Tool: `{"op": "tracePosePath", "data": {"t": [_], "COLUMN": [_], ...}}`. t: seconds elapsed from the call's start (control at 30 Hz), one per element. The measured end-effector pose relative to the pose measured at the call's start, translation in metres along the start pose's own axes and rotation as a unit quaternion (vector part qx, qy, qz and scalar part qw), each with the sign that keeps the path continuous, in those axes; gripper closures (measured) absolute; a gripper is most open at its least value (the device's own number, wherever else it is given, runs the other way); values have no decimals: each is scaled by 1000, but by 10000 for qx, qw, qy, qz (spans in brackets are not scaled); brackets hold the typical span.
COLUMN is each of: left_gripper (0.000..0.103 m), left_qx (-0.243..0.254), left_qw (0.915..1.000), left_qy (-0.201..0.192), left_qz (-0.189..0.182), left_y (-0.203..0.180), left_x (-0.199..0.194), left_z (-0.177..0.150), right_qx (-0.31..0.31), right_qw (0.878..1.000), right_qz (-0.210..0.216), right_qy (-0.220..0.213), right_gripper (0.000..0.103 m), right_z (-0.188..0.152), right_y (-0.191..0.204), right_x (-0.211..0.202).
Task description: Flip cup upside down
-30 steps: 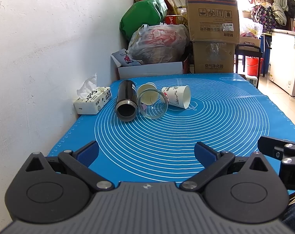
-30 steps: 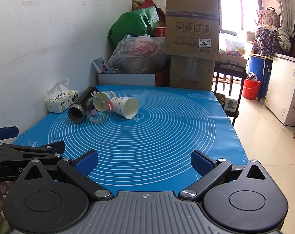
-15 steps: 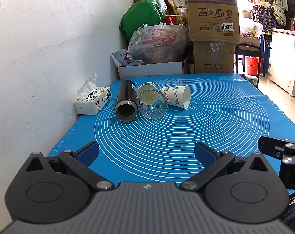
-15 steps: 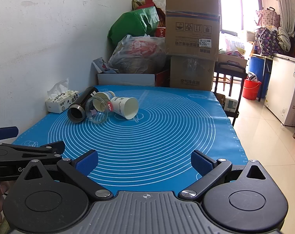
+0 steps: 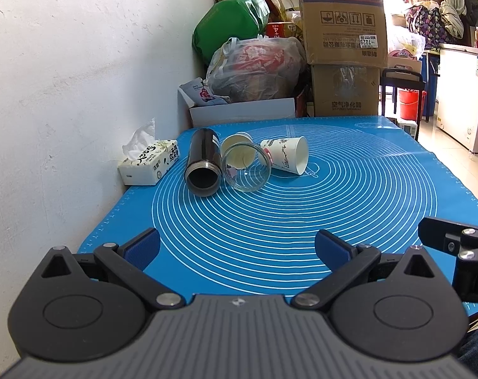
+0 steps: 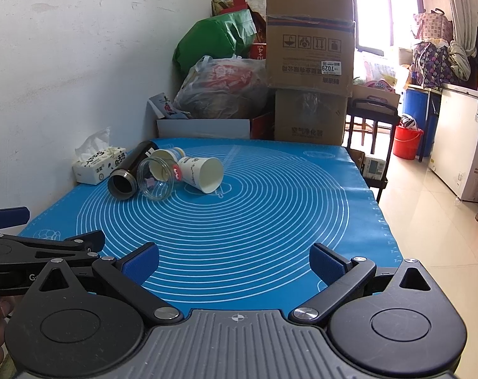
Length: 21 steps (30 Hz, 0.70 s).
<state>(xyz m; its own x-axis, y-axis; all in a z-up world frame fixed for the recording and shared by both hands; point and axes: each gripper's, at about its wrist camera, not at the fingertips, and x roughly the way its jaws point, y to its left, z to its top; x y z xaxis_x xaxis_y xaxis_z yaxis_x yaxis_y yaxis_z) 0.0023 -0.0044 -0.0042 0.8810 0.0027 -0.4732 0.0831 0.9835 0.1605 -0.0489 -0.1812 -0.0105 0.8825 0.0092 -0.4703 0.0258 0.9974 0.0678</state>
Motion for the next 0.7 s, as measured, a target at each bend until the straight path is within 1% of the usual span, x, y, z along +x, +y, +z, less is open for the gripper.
{"op": "tracePosePath", "data": {"t": [0.2, 0.37, 0.53, 0.6, 0.7], "left_gripper": [0, 0, 0, 0, 0], "left_qx": [-24, -110, -339, -478, -638], "left_qw": [10000, 9998, 9987, 9975, 9955], "left_qy": [32, 131, 370, 487, 670], "left_qz": [23, 43, -64, -169, -205], "left_y": [-2, -6, -11, -15, -24], "left_x": [3, 15, 38, 51, 73], "left_z": [4, 16, 39, 52, 69], "right_qx": [33, 127, 245, 282, 338], "right_qw": [10000, 9999, 9993, 9990, 9985], "right_qz": [-23, -81, -260, -319, -393], "right_qy": [-12, -33, -110, -138, -184], "right_gripper": [0, 0, 1, 1, 1], "right_z": [3, 9, 23, 30, 40], "right_y": [-6, -17, -37, -45, -58], "right_x": [2, 6, 13, 17, 23]}}
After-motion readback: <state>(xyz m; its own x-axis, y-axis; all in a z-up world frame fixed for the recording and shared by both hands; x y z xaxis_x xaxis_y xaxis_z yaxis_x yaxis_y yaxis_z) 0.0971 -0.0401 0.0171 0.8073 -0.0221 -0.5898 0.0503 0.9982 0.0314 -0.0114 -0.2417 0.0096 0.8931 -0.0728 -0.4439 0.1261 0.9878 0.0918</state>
